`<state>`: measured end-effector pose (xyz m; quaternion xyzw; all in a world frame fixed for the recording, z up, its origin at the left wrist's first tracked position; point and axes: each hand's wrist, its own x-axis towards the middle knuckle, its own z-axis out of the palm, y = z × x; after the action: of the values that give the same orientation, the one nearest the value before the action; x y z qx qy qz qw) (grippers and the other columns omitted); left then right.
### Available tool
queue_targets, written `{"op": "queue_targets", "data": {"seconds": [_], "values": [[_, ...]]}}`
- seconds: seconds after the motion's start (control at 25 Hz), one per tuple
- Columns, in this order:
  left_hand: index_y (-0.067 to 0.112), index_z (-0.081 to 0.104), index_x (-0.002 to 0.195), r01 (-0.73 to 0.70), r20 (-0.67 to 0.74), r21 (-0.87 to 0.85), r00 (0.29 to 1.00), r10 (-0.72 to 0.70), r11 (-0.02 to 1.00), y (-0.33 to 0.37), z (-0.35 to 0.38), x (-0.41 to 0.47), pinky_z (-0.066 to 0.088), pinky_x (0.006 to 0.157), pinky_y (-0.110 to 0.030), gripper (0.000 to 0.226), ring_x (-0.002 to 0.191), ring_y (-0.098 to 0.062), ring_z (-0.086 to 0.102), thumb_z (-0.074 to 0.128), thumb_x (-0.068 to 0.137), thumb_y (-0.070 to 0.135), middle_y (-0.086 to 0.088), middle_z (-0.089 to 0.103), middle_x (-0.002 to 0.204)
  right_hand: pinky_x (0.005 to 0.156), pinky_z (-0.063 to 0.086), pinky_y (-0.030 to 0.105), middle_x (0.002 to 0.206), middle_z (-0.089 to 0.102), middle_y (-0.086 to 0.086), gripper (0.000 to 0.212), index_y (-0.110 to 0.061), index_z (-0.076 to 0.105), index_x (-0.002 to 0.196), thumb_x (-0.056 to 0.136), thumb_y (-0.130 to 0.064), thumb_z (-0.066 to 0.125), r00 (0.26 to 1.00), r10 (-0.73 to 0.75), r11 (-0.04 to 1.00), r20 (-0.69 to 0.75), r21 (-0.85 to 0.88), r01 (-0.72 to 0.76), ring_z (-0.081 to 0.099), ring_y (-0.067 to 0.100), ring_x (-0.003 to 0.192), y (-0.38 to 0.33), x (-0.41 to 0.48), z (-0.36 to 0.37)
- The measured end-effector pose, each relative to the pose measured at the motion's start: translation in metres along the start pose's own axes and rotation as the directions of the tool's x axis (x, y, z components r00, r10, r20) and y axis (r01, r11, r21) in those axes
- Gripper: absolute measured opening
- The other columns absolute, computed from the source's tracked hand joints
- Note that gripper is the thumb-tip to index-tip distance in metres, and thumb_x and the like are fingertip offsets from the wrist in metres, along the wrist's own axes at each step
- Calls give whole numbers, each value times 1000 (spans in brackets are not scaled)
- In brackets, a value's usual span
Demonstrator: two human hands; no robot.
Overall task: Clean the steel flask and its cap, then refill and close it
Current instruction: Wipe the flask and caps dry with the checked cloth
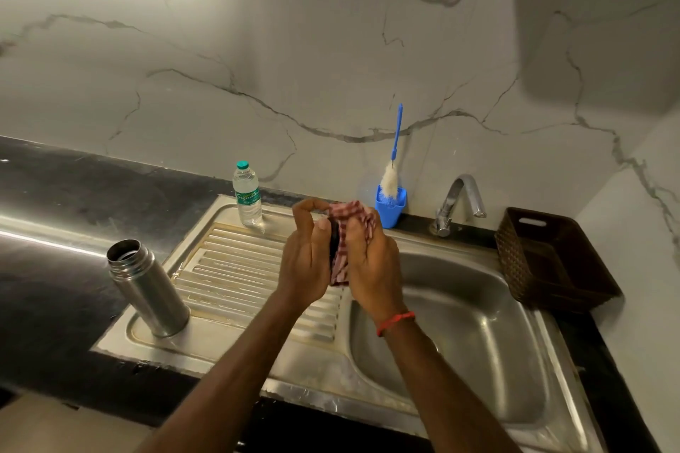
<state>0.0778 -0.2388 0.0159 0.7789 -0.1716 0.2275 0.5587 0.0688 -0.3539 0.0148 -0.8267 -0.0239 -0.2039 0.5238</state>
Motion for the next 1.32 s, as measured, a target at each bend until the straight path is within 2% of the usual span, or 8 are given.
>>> {"op": "queue_targets", "data": {"seconds": [0.16, 0.28, 0.48, 0.56, 0.8, 0.96, 1.08, 1.32], "values": [[22, 36, 119, -55, -1, 296, 998, 58, 954, -15, -9, -6, 44, 46, -25, 23, 53, -7, 56, 26, 107, 38, 8, 55, 66, 87, 58, 40, 90, 74, 0, 55, -25, 67, 106, 97, -67, 32, 876, 392, 891, 281, 120, -437, 71, 18, 87, -13, 11, -3], [11, 47, 106, 84, 16, 162, 996, -88, 983, -14, -11, 0, 45, 58, -16, 13, 71, 4, 59, 35, 111, 11, 15, 50, 82, 70, 56, 28, 81, 66, -6, 53, -23, 57, 114, 98, -65, 30, 988, -136, 946, 73, -288, 152, 63, 11, 73, -15, -1, -3], [11, 56, 79, 638, 461, 23, 677, -574, 770, 22, -33, 9, 32, 41, -17, 32, 44, -5, 40, 43, 108, 16, -2, 51, 62, 71, 53, 34, 111, 62, 12, 58, -23, 43, 137, 91, -54, 59, 645, -703, 476, 298, -477, 739, 57, 24, 93, 29, 6, -6], [12, 56, 77, 640, 409, -26, 708, -576, 768, 25, -29, 2, 34, 42, -14, 32, 43, -3, 45, 45, 106, 11, -1, 51, 63, 70, 53, 35, 107, 63, 12, 53, -22, 44, 133, 92, -53, 59, 631, -720, 459, 288, -483, 745, 57, 24, 89, 32, 10, -5], [18, 49, 100, 233, -44, -72, 971, -236, 970, -4, -18, 0, 57, 63, -32, 38, 70, -9, 66, 25, 105, 48, -3, 62, 81, 69, 56, 37, 87, 65, -4, 42, -26, 50, 114, 100, -60, 32, 984, -175, 950, 43, -256, 180, 62, 15, 75, -21, -2, 14], [14, 46, 110, 15, -108, 196, 994, 7, 980, -25, -29, -11, 50, 48, -29, 58, 57, -14, 62, 17, 102, 64, 2, 60, 73, 91, 55, 44, 100, 70, 0, 56, -26, 57, 124, 98, -66, 28, 896, 355, 935, 266, -104, -340, 67, 19, 91, -41, 5, 21], [20, 50, 101, 186, -91, -137, 976, -200, 973, -18, -29, -10, 55, 65, -20, 39, 73, -6, 65, 27, 106, 51, 1, 61, 87, 70, 56, 31, 87, 62, -4, 43, -21, 52, 121, 101, -56, 39, 957, -269, 862, 112, -415, 291, 58, 13, 75, -30, -12, 24], [12, 57, 77, 830, 393, -244, 557, -731, 501, 3, -60, -11, 34, 42, -20, 42, 42, -10, 45, 39, 108, 34, -7, 50, 60, 86, 49, 36, 126, 47, 13, 66, -25, 43, 142, 86, -45, 70, 512, -757, 348, 406, -411, 842, 49, 27, 109, 17, -1, 17]]}}
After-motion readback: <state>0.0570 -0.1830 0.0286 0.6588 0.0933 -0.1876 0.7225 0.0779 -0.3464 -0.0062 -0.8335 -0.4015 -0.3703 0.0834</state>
